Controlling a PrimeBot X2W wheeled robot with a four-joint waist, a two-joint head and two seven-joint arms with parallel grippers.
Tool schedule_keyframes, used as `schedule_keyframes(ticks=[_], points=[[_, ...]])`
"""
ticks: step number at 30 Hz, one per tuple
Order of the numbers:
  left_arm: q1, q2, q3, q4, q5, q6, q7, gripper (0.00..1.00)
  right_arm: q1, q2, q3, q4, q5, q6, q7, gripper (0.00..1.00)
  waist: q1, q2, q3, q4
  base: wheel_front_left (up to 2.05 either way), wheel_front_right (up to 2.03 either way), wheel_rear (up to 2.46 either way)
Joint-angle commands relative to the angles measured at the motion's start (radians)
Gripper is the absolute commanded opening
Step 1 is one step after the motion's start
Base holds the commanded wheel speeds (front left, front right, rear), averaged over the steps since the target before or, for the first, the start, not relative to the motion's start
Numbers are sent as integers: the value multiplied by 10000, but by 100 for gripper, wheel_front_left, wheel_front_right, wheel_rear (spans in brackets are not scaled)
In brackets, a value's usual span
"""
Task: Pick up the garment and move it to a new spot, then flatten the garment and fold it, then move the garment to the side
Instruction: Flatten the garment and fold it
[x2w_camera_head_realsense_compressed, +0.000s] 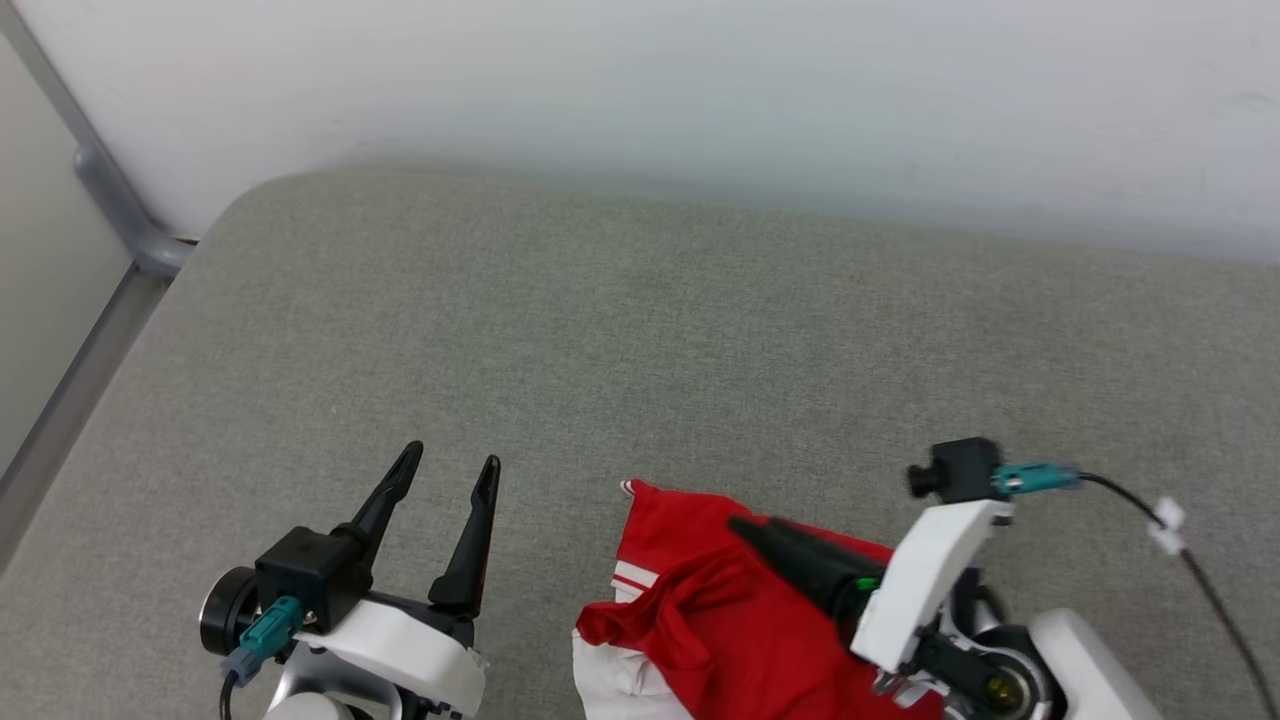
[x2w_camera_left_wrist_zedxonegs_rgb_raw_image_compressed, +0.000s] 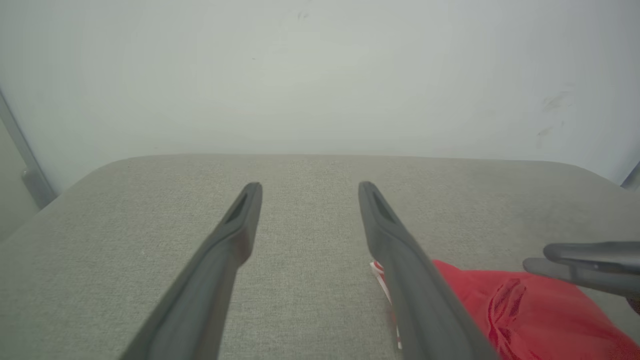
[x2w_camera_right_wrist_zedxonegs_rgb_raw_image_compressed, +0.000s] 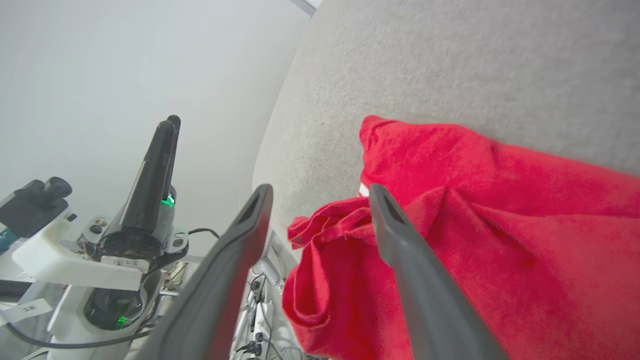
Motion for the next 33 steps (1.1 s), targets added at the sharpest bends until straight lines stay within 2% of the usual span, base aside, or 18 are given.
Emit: schedule_keyframes(ticks=[1, 5, 8, 13, 17, 22, 25, 33], points=[[36, -39, 12, 3, 0, 29, -57, 100, 38, -75, -45, -32, -157, -5, -123, 100, 0, 0, -59, -58, 0, 0, 0], [191, -24, 112, 5, -42, 186, -75, 100, 335, -441, -736, -219, -2144, -5, -1550, 100, 0, 0, -211, -227, 0, 0, 0], [285, -17, 225, 6, -54, 326, -72, 100, 624, -706, -1712, -371, -4067, -5, -2507, 100, 0, 0, -286, -365, 0, 0, 0], [458, 4, 456, 5, -22, 524, -95, 100, 1331, -409, -3687, -1180, -6841, -5, -3623, 100, 0, 0, -388, -593, 0, 0, 0], [614, 10, 630, 9, 28, 654, -118, 100, 2065, 64, -4755, -2159, -8349, -5, -4247, 100, 0, 0, -541, -763, 0, 0, 0], [870, -21, 749, 29, 134, 754, -137, 100, 3021, 462, -5033, -3208, -9250, -5, -4660, 100, 0, 0, -797, -946, 0, 0, 0], [1062, -66, 783, 72, 176, 764, -146, 100, 3566, 629, -5002, -3621, -9398, -5, -4681, 100, 0, 0, -922, -1047, 0, 0, 0], [1434, -195, 970, 192, 258, 705, -159, 100, 4316, 778, -4984, -4229, -8953, -5, -4396, 100, 0, 0, -1089, -1191, 0, 0, 0]])
